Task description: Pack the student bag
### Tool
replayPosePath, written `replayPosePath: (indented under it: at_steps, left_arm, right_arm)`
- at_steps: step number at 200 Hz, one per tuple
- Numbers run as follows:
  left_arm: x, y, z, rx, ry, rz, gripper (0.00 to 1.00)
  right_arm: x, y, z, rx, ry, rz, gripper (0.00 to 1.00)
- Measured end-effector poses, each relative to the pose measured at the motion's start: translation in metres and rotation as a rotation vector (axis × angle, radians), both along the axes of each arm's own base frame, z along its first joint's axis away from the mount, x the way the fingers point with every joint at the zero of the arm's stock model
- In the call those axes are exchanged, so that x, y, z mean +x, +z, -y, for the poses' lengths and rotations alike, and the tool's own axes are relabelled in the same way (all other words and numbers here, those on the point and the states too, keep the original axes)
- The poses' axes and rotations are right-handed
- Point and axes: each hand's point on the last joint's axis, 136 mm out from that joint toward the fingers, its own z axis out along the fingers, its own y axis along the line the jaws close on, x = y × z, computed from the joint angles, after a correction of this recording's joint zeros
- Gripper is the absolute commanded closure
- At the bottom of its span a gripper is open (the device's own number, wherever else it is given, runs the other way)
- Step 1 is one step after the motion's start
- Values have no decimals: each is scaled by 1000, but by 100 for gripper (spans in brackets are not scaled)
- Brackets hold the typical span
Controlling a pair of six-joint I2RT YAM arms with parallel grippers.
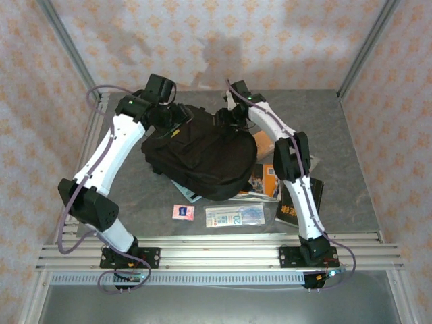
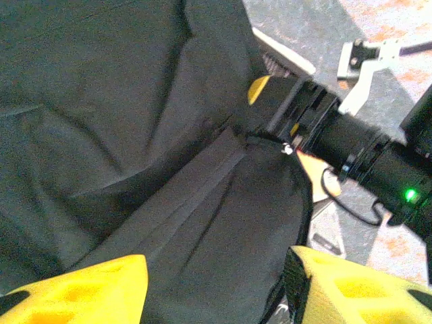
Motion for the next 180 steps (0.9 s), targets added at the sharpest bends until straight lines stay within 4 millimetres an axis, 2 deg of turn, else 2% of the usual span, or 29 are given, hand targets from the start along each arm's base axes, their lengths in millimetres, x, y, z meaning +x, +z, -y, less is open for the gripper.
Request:
replayPosePath:
  at_steps: [9,22,43,64,83,104,130,148,161,175,180]
  left_arm:
    - [-7,-6,-2,14,-9,-21,43]
    - [-16,-14,-8,33,-10,-52,43]
    - [-28,-19,-19,55,-6,-79,44]
    - [-31,-14,-24,59,5,-68,45]
    - [-33,-10,-25,61,8,-61,45]
    - [-31,3,-26,58,12,-33,45]
    - [-34,26,-29,48,20,32,45]
    - [-41,39,-33,47,27,65,44]
    - [-46,46,-34,41,27,82,44]
    - [-49,50,-35,37,28,94,44]
    - [-50,51,-35,37,28,96,44]
  right_arm:
    - [1,-3,-3,24,14,-13,87]
    - [-1,0,-10,66,42,-27,100]
    - [0,15,-18,117,64,-17,100]
    - [2,31,-23,164,61,-7,100]
    - [1,53,-25,203,29,-9,100]
    - [5,104,-24,262,-48,32,100]
    - [4,194,-3,342,-252,111,100]
    - [-7,257,22,412,-441,162,100]
    - [-15,293,48,461,-595,199,100]
    - [-31,316,82,496,-782,218,100]
    - [-37,318,94,499,-845,219,100]
